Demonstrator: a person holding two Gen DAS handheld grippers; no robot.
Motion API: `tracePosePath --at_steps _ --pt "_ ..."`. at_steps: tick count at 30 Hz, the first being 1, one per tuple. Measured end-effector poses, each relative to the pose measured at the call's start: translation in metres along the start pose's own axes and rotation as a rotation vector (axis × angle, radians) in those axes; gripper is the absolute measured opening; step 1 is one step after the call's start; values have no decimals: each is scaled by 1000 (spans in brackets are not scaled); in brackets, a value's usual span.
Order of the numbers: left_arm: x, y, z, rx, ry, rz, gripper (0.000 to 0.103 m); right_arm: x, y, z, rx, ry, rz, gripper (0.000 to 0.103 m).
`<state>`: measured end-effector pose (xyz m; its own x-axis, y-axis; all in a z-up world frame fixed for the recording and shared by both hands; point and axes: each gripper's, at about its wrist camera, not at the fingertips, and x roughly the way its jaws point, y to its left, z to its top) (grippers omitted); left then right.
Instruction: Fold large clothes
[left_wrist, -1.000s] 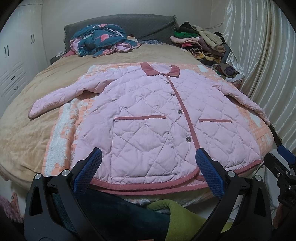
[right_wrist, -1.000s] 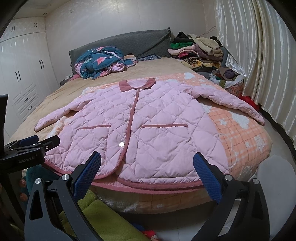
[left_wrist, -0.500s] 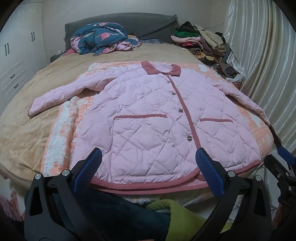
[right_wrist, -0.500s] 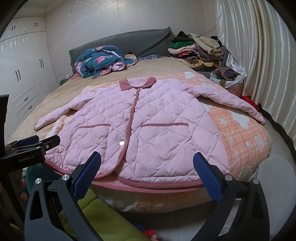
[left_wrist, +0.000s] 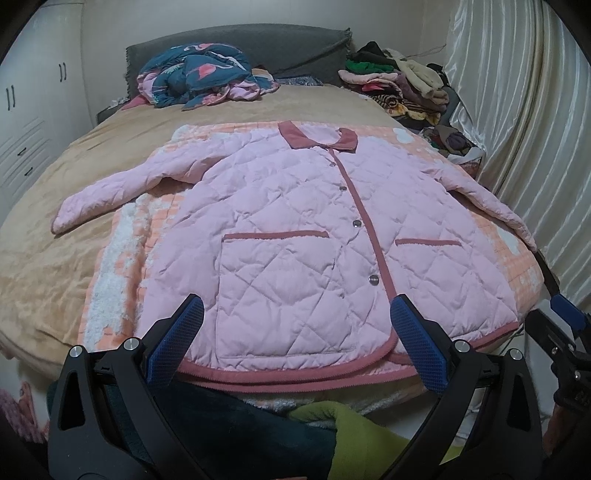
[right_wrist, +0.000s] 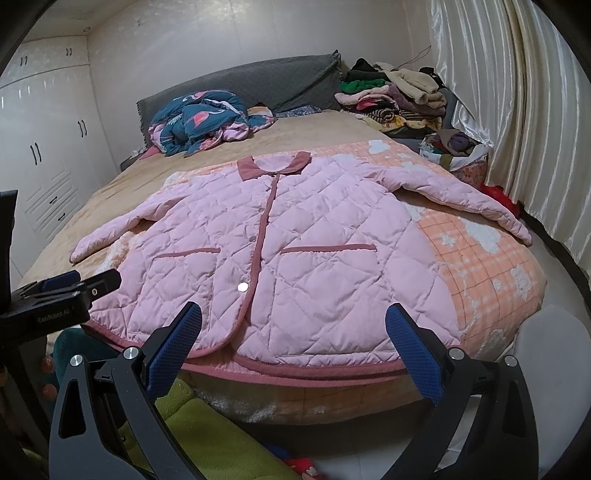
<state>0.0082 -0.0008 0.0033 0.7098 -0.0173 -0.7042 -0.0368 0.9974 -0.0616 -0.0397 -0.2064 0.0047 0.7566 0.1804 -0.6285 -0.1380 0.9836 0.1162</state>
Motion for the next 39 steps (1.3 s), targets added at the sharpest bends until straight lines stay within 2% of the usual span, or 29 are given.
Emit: tracePosePath --at_steps 15,26,39 --pt "21 -24 50 26 3 -25 95 23 -30 46 40 -14 18 99" --pt "53 -38 84 34 16 -18 95 44 -63 78 85 -43 -28 99" --pt "91 -53 122 56 19 -19 95 82 -100 102 164 -26 -73 99"
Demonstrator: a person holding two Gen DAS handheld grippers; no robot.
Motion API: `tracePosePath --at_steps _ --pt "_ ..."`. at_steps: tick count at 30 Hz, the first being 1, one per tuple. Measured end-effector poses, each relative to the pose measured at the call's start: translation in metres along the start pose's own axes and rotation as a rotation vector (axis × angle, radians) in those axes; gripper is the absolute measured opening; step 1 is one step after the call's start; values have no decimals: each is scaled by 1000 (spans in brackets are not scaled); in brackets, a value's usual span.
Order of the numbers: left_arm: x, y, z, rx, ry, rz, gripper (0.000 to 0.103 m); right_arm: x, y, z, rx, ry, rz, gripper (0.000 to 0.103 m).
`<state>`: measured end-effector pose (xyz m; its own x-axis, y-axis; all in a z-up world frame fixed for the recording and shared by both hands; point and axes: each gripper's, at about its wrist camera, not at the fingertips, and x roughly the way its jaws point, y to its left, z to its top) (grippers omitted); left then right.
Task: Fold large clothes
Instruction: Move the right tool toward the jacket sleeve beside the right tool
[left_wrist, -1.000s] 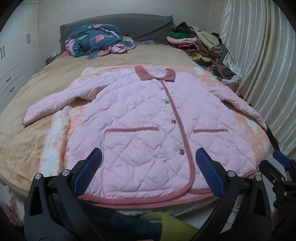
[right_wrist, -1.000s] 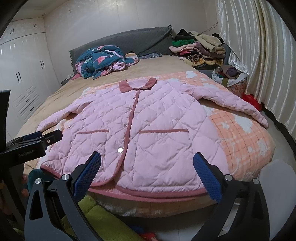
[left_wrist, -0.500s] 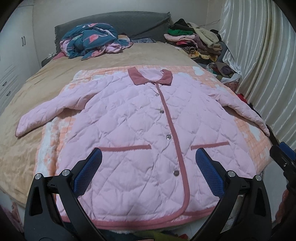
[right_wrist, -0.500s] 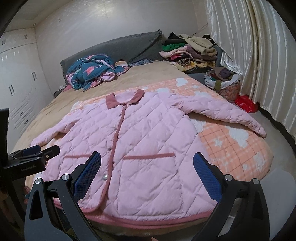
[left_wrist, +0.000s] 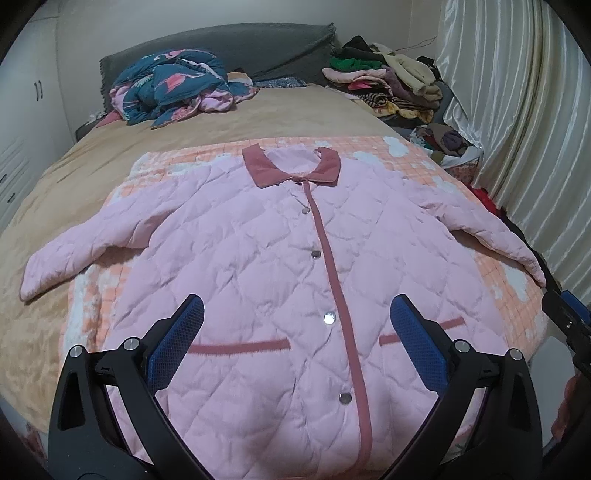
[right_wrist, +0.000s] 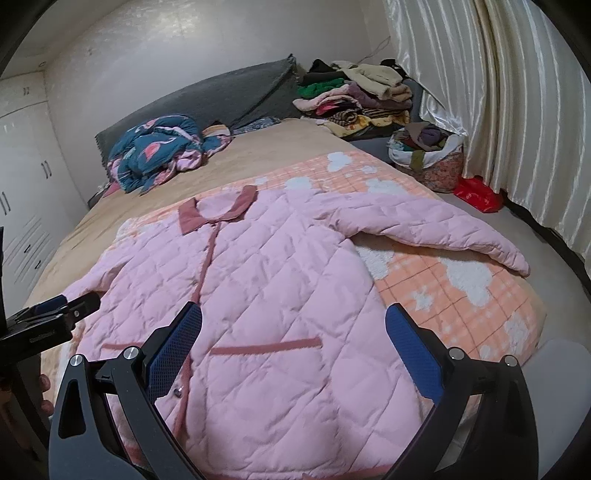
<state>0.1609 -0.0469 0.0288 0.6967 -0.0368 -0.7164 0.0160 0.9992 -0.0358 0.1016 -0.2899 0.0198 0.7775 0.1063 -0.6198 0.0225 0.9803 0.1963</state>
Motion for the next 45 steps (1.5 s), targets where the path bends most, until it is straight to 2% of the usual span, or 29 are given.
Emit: tracePosePath --at_steps 10,18,23,26,30,37,45 --pt "21 -16 20 15 8 -10 95 17 -27 18 66 -7 -51 99" --pt "48 -49 32 63 31 -36 95 24 -70 33 173 -31 -93 99" --pt "68 -74 40 91 58 -76 95 44 -120 37 327 -16 -127 99" --pt "81 -93 46 103 68 -103 95 57 -147 35 389 -19 -212 99" --pt "93 -113 54 128 75 -111 95 76 -181 33 469 9 -259 99" --pt "116 -138 58 158 103 -107 95 115 -234 30 661 28 -235 99" --pt "140 -143 54 168 141 -85 95 151 -278 25 824 54 -299 99"
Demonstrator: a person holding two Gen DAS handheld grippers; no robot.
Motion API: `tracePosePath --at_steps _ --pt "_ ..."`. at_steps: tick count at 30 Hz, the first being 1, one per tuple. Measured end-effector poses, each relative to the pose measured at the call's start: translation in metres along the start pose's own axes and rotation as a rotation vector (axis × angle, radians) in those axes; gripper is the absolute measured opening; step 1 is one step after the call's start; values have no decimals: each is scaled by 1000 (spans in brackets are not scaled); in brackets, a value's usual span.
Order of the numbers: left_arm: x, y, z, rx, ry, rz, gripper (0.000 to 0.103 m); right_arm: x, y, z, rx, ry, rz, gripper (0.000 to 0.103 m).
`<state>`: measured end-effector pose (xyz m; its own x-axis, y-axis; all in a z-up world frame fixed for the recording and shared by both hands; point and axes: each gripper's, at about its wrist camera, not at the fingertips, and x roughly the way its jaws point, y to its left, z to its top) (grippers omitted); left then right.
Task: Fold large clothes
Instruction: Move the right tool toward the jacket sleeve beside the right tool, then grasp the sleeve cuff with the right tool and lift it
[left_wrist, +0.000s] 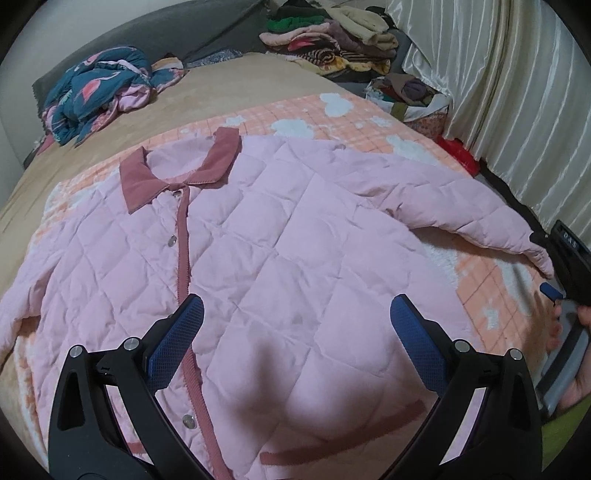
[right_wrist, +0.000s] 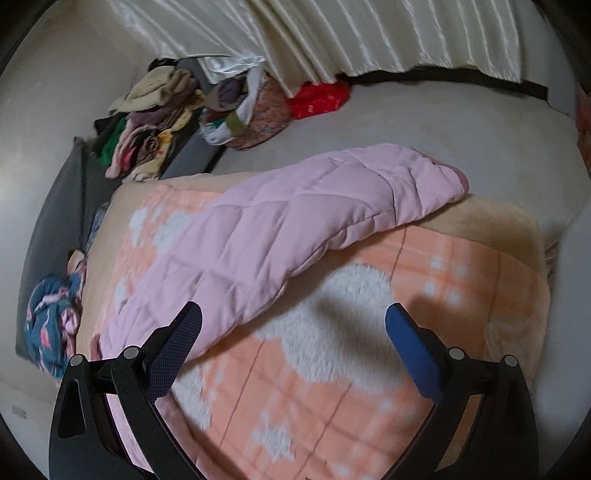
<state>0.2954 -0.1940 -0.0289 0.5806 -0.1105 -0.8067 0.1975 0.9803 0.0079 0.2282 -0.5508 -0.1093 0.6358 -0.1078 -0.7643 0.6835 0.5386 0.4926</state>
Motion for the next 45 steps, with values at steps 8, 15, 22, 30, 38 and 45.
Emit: tracePosePath --at_steps 8,15,22,30,38,45 --pt "17 16 1 -23 16 34 95 39 -6 16 88 8 -2 99" --pt "13 38 11 -36 11 97 95 58 -16 38 134 -31 -1 60" --pt "2 60 20 -61 -10 163 95 40 6 52 38 -77 41 20" --pt "-18 75 28 -101 -35 154 95 -17 59 64 -147 -186 191 15" --pt "-38 88 34 -106 -60 157 95 -63 107 57 -319 -249 262 15" --pt "-61 110 40 -126 -86 144 95 -94 146 48 -395 -263 309 15"
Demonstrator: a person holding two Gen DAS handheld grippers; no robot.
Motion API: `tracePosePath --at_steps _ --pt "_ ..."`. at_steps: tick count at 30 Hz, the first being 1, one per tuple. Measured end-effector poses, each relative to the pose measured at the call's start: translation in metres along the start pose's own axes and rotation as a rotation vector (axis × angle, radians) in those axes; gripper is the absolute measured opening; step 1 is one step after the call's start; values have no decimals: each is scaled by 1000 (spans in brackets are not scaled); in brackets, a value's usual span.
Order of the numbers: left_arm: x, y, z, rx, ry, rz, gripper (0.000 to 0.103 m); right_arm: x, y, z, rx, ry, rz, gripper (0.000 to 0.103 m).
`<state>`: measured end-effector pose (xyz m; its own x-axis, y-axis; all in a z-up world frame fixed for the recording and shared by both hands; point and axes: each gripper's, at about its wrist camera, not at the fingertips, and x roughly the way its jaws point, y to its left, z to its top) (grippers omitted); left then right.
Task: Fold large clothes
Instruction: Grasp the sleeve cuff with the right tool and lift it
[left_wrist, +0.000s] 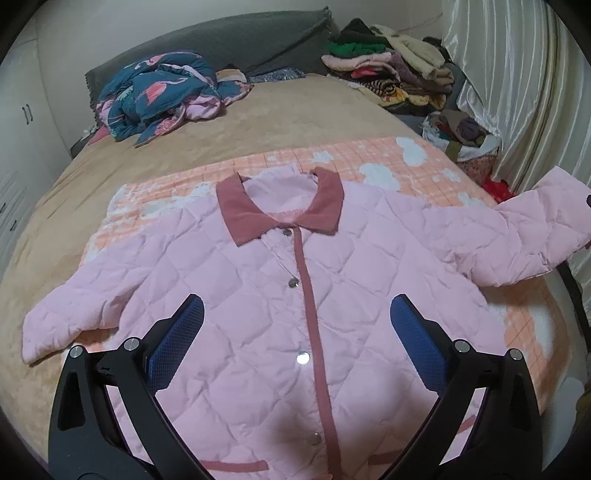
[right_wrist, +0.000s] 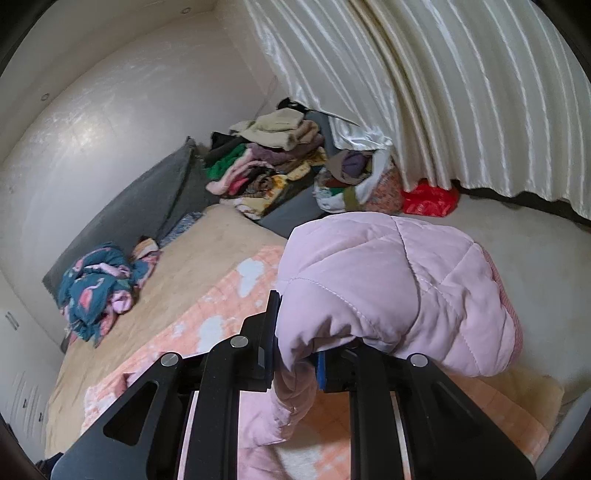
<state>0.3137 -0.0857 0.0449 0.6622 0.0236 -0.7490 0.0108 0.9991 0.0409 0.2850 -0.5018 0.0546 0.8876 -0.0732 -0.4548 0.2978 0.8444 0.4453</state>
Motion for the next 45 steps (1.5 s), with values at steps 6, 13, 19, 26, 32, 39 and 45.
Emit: tracePosePath --at_steps 6,13,19,26,32,39,45 --pt "-14 25 8 -49 -17 -19 95 -18 55 6 -118 -18 42 15" --pt "-22 56 13 -92 -34 -3 95 -26 107 -1 -218 -17 83 15" --pt "-21 74 9 -103 -44 1 95 -24 146 -8 -280 -9 117 15" --pt "-7 88 -4 -128 -34 11 95 -20 185 -19 -362 1 164 15" --pt "0 95 -10 -126 -27 5 95 -16 209 -30 -397 -7 225 15" --pt "2 124 -10 -228 -39 3 95 -6 238 -52 -481 25 280 15" --pt "3 152 -10 -309 -56 7 95 8 272 -84 -568 69 319 15"
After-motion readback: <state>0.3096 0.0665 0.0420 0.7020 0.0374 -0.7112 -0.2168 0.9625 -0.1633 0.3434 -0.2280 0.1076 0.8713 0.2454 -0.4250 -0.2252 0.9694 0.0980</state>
